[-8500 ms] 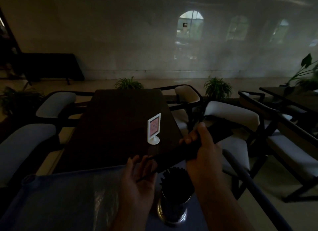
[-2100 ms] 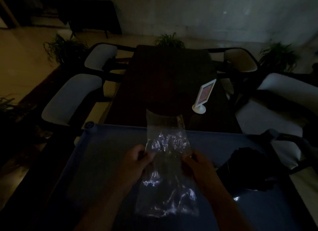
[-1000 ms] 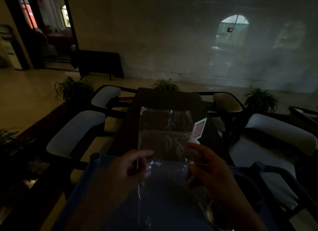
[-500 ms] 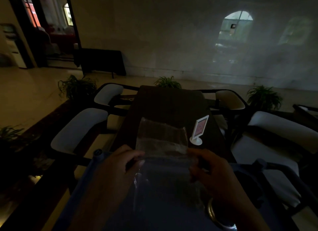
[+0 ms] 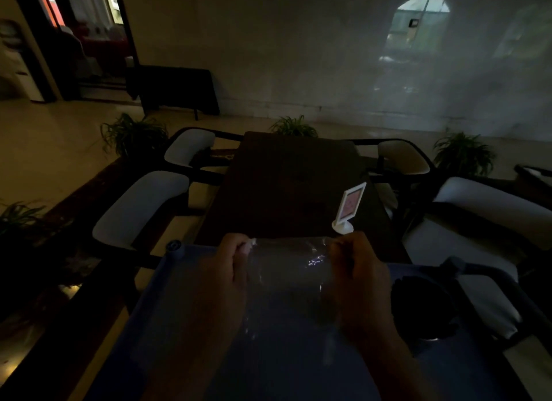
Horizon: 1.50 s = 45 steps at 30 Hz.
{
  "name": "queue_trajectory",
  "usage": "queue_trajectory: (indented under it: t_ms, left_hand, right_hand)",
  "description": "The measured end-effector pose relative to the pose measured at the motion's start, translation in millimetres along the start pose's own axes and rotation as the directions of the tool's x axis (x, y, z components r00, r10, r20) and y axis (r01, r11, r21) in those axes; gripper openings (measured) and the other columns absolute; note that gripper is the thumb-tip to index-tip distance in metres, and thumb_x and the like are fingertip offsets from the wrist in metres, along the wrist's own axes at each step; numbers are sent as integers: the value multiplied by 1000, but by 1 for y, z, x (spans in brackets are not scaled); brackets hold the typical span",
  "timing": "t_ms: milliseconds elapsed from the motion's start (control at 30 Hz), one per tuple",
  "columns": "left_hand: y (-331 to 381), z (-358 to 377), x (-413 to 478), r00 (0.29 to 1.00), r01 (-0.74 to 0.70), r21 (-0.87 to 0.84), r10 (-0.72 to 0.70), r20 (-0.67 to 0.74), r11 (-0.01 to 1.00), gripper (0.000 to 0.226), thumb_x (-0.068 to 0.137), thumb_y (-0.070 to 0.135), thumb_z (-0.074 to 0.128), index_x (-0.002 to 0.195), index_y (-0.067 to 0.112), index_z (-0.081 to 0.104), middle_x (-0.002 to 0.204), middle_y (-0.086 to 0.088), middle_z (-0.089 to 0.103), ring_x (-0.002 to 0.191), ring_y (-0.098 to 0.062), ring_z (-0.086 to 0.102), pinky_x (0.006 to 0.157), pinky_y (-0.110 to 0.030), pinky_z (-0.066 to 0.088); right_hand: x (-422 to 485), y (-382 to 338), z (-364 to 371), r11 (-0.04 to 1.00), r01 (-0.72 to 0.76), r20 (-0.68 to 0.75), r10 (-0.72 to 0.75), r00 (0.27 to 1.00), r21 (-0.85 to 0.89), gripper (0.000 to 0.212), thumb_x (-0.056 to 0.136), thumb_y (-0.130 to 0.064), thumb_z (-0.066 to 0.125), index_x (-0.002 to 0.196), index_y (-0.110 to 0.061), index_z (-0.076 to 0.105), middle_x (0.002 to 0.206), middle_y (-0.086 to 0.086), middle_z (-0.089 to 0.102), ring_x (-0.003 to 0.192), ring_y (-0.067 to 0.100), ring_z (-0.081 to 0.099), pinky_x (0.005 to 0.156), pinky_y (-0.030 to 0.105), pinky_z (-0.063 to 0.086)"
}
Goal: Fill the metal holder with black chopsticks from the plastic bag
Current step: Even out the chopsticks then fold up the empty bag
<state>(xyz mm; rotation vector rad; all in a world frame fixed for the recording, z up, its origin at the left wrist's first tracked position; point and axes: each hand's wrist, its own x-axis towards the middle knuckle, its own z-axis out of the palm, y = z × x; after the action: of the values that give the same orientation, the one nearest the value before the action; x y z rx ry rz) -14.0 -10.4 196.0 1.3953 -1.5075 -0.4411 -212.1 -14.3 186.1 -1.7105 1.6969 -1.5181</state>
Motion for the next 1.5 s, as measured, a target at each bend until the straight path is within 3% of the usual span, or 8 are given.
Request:
queue_trajectory:
  t_ms: [233,400,667,900,1067,1200,1333,1500]
  left_hand:
    - [-17,-3,-1,759,583,-353,-336,558,731,28,81,42,69,96,18,71,86,-6,77,77,-22,73,66,-38,56]
    - [-23,-1,-2,830,520,-488,-282,480,701,14,90,14,62,100,16,71,90,-13,77,76,-22,75,58,-27,57]
    - [-38,-11,5,759,445,-384,-114,641,809,22,93,38,56,103,23,68,52,-4,62,38,-12,55,38,-22,41]
    - [-24,-4,2,728,675,-699,-62,682,238,31,89,4,40,74,6,66,53,-3,54,43,-12,49,40,-22,42]
    - [-25,-4,1,880,282,-371,-84,467,885,20,87,29,63,71,17,62,59,-1,62,57,-11,61,54,-23,49]
    - [-27,-7,5,816,340,-426,-37,577,838,23,80,21,77,90,24,57,73,-7,69,62,-23,69,54,-30,54]
    - [-43,-15,12,497,375,40,-237,835,926,91,74,19,82,143,41,27,102,-2,73,91,-11,72,77,-23,54]
    - [-19,4,5,422,581,-166,-121,898,797,37,82,24,74,117,22,66,114,-4,73,105,-19,69,82,-28,57]
  right_hand:
    - [-9,7,1,959,-249,-44,258,965,138,12,91,-30,62,96,-38,54,82,-8,67,73,5,68,58,33,60]
    - [-10,6,-14,541,-681,524,440,729,493,23,78,-35,65,89,-18,76,81,9,75,68,20,71,53,26,55]
    - [-8,22,-30,727,-569,519,340,784,384,15,93,-27,57,94,-21,71,86,15,68,71,35,57,63,39,44]
    - [-7,18,-36,408,-618,521,332,786,672,20,84,-24,56,73,-12,68,70,15,60,65,31,59,60,32,48]
    - [-4,11,-33,534,-642,553,343,759,550,13,86,-18,61,75,-11,60,67,6,62,52,14,62,44,24,49]
    - [1,8,-33,756,-520,478,314,820,397,28,86,6,58,98,-19,59,89,7,68,74,23,68,63,37,57]
    - [7,6,-32,872,-430,535,254,806,233,47,89,2,59,115,-37,54,109,7,65,90,19,71,66,30,60]
    - [10,-1,-21,945,-313,686,164,709,97,52,87,-9,67,121,-45,52,106,-1,68,92,14,71,65,26,58]
